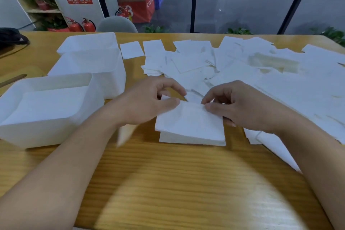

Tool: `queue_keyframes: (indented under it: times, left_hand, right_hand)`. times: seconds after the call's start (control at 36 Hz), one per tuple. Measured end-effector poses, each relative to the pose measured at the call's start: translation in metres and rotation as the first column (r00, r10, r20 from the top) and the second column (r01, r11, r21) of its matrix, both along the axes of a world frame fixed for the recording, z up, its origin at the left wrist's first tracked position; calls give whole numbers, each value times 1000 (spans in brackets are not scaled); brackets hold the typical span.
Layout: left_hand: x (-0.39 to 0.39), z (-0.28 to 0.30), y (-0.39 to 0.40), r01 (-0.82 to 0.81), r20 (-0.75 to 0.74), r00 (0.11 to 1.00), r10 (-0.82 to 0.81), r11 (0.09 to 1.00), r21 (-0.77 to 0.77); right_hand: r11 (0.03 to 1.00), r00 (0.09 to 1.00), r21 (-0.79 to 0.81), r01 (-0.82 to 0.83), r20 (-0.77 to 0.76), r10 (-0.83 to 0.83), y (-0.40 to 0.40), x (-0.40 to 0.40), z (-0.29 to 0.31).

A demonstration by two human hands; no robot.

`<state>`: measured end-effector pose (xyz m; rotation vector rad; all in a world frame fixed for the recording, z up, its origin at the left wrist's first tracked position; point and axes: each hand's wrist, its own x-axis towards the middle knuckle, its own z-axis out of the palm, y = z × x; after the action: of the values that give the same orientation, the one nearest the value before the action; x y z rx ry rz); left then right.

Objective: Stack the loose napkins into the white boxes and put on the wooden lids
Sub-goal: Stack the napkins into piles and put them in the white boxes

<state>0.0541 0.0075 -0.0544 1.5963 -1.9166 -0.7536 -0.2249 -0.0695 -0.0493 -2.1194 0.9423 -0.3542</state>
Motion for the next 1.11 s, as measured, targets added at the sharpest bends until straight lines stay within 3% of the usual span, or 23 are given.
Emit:
queue_keyframes:
  times: [0.06, 0.14, 0.39, 0.56, 0.69, 0.81, 1.11]
  left_hand:
    - [-2, 1, 2, 27, 8, 1000, -27, 998, 63]
    - [-3, 1, 2, 31, 60, 998, -37, 994, 103]
    - [-1, -8, 0, -10, 155, 988, -10, 992, 124]
    - [1, -6, -1, -90, 203, 976, 79, 995, 43]
    - [-5, -12, -5, -130, 140, 980, 139, 989, -70]
    - [-8, -18, -6, -126, 140, 982, 130, 991, -34]
    - [-7, -19, -10, -203, 80, 974, 214, 971, -123]
  right_hand:
    - [999, 998, 21, -27, -64, 29, -1, 0, -3]
    - [997, 990, -69, -25, -137, 16, -3, 2, -8]
    - [984, 989, -179, 5, -147, -32, -4, 3, -16]
    - [881, 994, -467, 81, -25, -105, -1, 12, -18]
    - [863, 997, -502, 57, -12, -73, -3, 34, -35]
    - [857, 997, -512, 56, -19, -77, -6, 45, -40]
    - [825, 991, -565, 27, -93, -96, -9, 46, -42]
